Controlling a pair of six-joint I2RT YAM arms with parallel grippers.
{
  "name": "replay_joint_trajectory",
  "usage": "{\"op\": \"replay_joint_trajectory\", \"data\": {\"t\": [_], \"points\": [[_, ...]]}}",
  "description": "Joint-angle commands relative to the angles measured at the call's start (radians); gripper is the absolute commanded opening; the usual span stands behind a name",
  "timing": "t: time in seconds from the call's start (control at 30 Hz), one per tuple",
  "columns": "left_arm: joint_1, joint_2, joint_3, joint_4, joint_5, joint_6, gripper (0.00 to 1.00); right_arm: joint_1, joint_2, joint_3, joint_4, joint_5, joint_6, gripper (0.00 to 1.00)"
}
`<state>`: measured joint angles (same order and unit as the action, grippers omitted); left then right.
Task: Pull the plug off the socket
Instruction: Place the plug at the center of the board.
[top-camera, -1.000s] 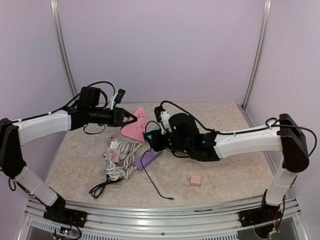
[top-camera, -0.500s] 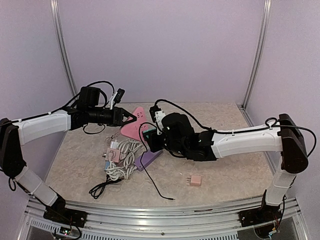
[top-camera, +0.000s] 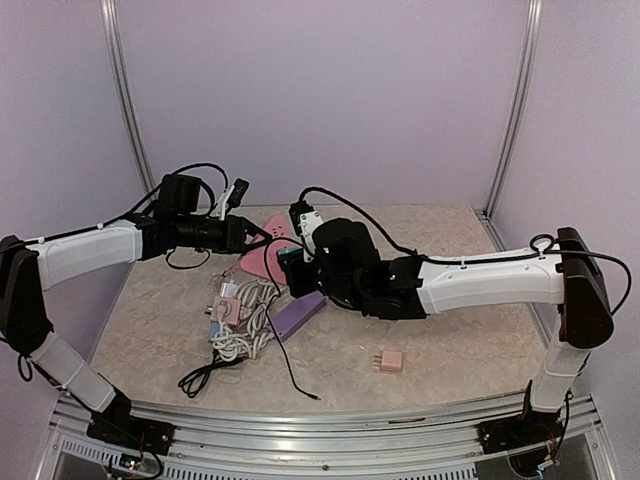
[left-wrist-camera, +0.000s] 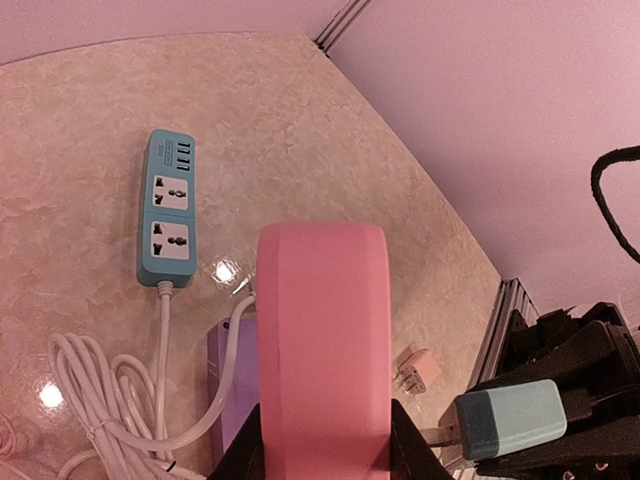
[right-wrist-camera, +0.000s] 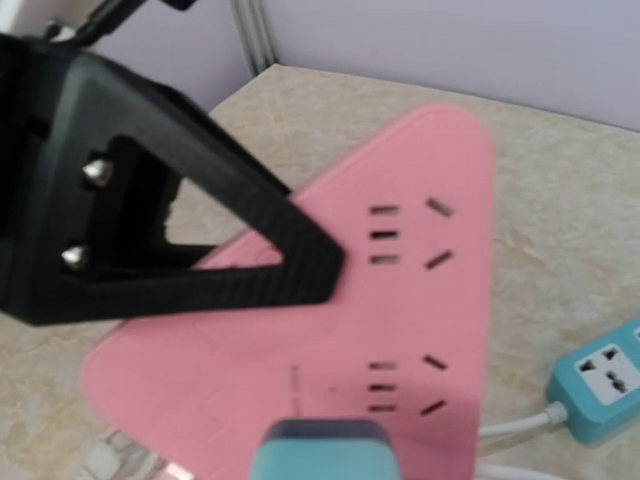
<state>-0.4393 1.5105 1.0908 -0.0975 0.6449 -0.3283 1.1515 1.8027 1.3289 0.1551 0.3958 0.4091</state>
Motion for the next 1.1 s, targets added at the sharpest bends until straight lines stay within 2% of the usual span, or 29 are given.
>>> {"op": "replay_joint_trajectory", "data": {"t": [0.0, 0.3, 0.6, 0.83, 1.07], "points": [[0.001, -0.011, 0.010, 0.013, -0.023, 0.019, 0.00, 0.006, -0.040, -0.001, -0.023, 0.058, -0.034, 0.00], [0.072, -0.093, -0.006, 0.023, -0.076, 0.030, 0.00, -0.042, -0.281, -0.053, -0.158, 0.239, -0.163, 0.00], [0.121, -0.134, -0.009, 0.033, -0.071, 0.026, 0.00, -0.216, -0.554, -0.133, -0.430, 0.371, -0.200, 0.00], [0.121, -0.129, -0.012, 0.034, -0.067, 0.022, 0.00, -0.367, -0.652, -0.193, -0.601, 0.373, -0.130, 0.00], [0.105, -0.140, -0.008, 0.044, -0.029, 0.002, 0.00, -0.511, -0.664, -0.345, -0.638, 0.191, 0.042, 0.00]]}}
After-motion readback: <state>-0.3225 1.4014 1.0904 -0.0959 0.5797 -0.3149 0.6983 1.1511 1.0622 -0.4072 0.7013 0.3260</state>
